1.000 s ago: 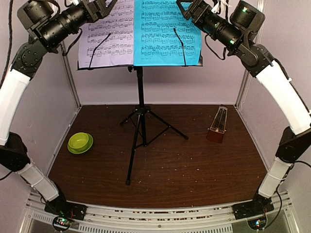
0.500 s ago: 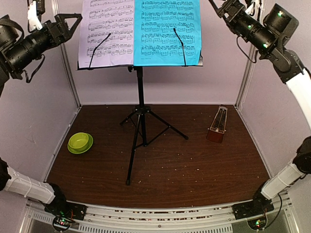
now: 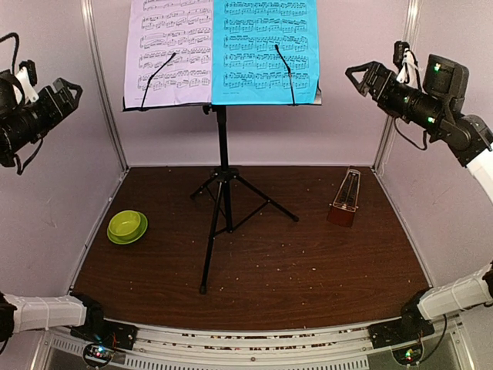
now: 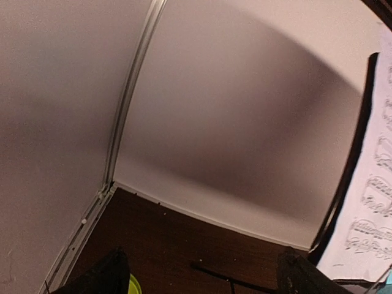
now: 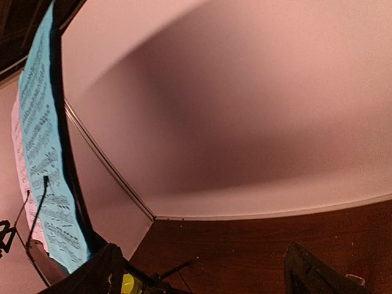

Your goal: Set up the instrument practice props

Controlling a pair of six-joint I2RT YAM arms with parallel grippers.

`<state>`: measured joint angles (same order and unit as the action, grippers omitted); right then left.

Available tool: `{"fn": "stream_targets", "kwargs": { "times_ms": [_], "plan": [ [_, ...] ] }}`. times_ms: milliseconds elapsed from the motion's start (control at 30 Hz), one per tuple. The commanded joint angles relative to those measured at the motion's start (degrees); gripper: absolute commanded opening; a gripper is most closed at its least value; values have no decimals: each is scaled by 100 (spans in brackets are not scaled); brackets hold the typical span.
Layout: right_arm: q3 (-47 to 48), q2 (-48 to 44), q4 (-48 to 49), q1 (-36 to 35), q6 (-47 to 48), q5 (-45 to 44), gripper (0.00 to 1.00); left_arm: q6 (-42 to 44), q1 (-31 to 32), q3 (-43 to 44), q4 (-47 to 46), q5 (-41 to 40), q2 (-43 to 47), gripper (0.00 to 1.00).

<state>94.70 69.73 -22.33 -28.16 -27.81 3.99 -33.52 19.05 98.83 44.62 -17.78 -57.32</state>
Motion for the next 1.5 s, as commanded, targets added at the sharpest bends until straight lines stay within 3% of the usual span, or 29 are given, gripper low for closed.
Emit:
{"fn": "stream_targets", "kwargs": {
  "times_ms": [0,167,400,700,1200,1467],
  "plan": [
    [-401,-440,-991,207,-17,-568,92,-719,-492,-660,623,194,136,86],
    [-1120,-843,-1387,487,-71,-1051,100,-1040,-800,-1589,512,418,350,89],
    [-1615,-751,-2028,905,-322,-1668,100,-1378,-1044,-2738,349,1023,466,98],
    [-1631,266,-2305,1134,-1056,-2041,100,-1460,-1051,-3507,505,1003,585,98],
    [-807,2251,-2102,1117,-1332,-2545,100,-1473,-1042,-4366,592,1327,729,98],
    [-645,2883,-1904,1048,-1263,-2658,88,-1246,-1039,-4448,497,1597,794,98]
  ]
}}
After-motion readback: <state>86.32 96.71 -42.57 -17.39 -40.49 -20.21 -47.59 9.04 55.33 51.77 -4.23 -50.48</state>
